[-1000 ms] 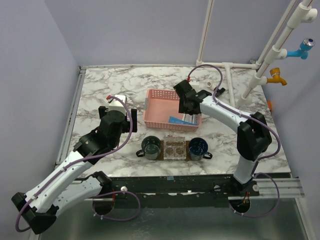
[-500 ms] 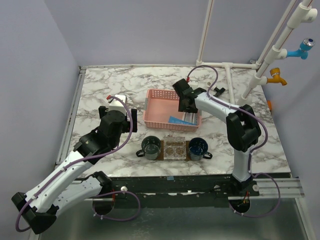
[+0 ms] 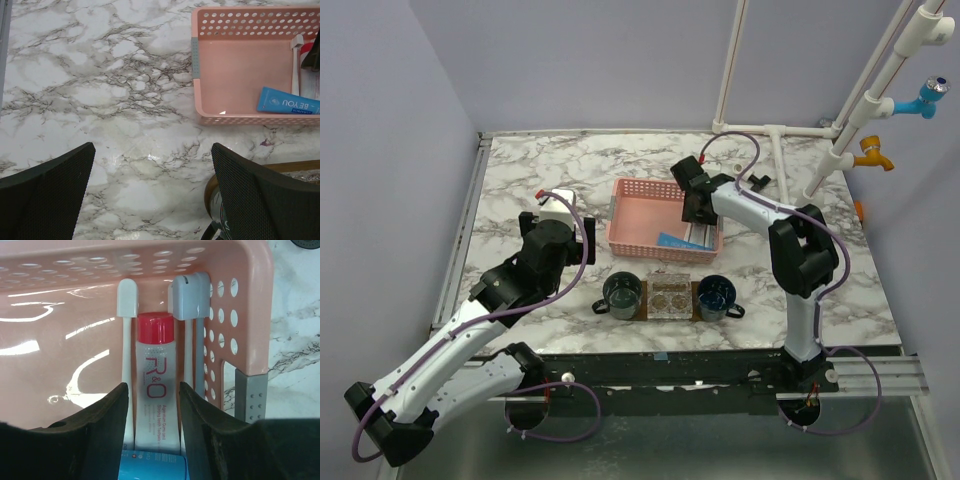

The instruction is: Prepare toiletry sets of a toothbrush and toothpaste on the tray

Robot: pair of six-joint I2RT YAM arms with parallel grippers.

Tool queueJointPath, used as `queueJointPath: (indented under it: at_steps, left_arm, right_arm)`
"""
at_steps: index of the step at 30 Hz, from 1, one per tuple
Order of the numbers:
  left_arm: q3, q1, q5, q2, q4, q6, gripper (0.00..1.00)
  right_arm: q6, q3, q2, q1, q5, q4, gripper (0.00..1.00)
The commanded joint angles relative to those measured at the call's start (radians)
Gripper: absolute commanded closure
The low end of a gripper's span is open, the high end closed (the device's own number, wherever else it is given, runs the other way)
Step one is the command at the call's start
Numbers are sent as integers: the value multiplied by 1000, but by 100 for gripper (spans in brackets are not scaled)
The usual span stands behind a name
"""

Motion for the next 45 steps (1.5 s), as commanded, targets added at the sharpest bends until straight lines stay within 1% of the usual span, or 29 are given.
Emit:
queueJointPath:
  at_steps: [1, 12, 18, 22, 27, 35, 45]
  left_arm:
    - [23, 5, 4, 3, 11, 9, 1]
    - [21, 5, -3, 3, 11, 10, 1]
    - [21, 4, -4, 4, 10, 11, 1]
    - [21, 4, -5, 5, 9, 12, 1]
    - [21, 5, -9, 4, 8, 12, 1]
    - [21, 5, -12, 4, 8, 11, 1]
    - [21, 5, -26, 9, 6, 9, 1]
  right_arm:
    - [16, 4, 30, -17, -29, 35, 53]
    - [26, -14, 59, -20, -56, 55, 56]
    - [29, -24, 63, -20, -68, 65, 64]
    - [27, -17, 58, -20, -84, 67, 75]
    - [11, -1, 19, -20, -83, 65, 76]
    - [-41, 8, -89, -20, -15, 86, 77]
    - [-131, -99, -252, -18, -38, 239, 77]
